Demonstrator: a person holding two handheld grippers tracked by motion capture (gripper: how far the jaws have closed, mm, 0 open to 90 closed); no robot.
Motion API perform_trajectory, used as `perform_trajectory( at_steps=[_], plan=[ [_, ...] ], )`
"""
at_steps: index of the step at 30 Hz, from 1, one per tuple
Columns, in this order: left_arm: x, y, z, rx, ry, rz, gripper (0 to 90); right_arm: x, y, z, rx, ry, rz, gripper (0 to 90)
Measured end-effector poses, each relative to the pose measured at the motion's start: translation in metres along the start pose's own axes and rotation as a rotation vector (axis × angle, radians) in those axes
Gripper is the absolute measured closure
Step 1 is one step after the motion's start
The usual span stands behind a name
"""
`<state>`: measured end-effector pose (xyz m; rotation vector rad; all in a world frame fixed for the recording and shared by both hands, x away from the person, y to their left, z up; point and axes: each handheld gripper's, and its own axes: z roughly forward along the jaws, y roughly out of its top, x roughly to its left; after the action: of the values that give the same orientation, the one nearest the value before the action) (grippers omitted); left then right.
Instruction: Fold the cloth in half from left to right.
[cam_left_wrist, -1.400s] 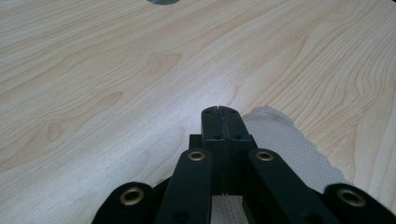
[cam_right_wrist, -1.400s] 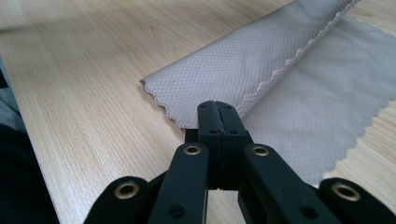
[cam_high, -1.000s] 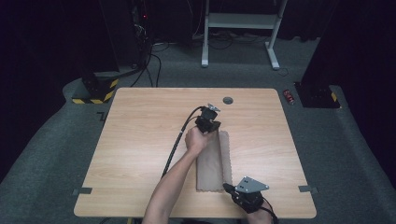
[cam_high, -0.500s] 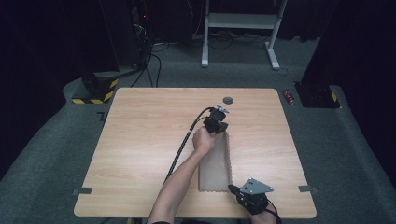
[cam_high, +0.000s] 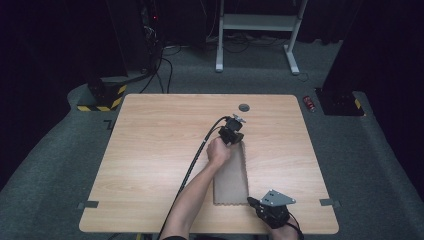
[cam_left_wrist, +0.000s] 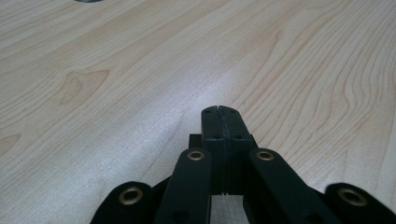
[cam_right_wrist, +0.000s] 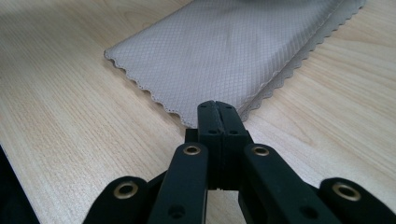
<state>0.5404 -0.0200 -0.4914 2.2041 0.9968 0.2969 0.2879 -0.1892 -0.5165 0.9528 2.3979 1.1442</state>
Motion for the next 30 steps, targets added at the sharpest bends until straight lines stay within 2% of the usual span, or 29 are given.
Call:
perform_trajectory(
  at_steps=[2, 3, 4, 6, 10, 12, 15, 19, 21, 26, 30],
  plan=[
    [-0.001, 0.000, 0.000, -0.015, 0.011, -0.002, 87.8, -0.001, 0.000, 0.001, 0.006, 0.007, 0.002, 89.1],
    [0.000, 0.001, -0.001, -0.020, 0.009, -0.009, 78.0, -0.002, -0.001, 0.001, 0.008, 0.016, 0.018, 83.4],
    [0.000, 0.001, -0.003, -0.025, 0.008, -0.013, 78.0, -0.002, -0.001, 0.001, 0.008, 0.016, 0.018, 83.4],
    [0.000, 0.002, -0.007, -0.035, 0.028, -0.019, 70.5, -0.004, -0.001, -0.001, -0.005, 0.017, 0.029, 80.8],
    [0.007, -0.003, -0.030, -0.072, 0.065, -0.027, 60.3, -0.014, 0.006, -0.009, -0.045, -0.005, 0.055, 79.6],
    [0.013, -0.013, -0.041, -0.067, 0.073, -0.050, 58.4, -0.019, 0.012, -0.007, -0.048, -0.016, 0.040, 79.6],
    [0.021, -0.030, -0.049, -0.044, 0.094, -0.062, 57.6, -0.024, 0.021, 0.002, -0.041, -0.019, 0.024, 78.8],
    [0.032, -0.051, -0.048, -0.009, 0.111, -0.101, 56.4, -0.027, 0.031, 0.020, -0.015, -0.005, 0.011, 75.8],
    [0.035, -0.058, -0.046, 0.007, 0.123, -0.114, 55.6, -0.025, 0.034, 0.027, -0.001, -0.014, -0.003, 74.4],
    [0.043, -0.067, -0.043, 0.031, 0.165, -0.117, 54.6, -0.023, 0.034, 0.038, 0.051, -0.024, -0.018, 71.3],
    [0.048, -0.069, -0.043, 0.017, 0.181, -0.106, 53.5, -0.024, 0.030, 0.041, 0.091, -0.034, -0.037, 69.9]
  ],
)
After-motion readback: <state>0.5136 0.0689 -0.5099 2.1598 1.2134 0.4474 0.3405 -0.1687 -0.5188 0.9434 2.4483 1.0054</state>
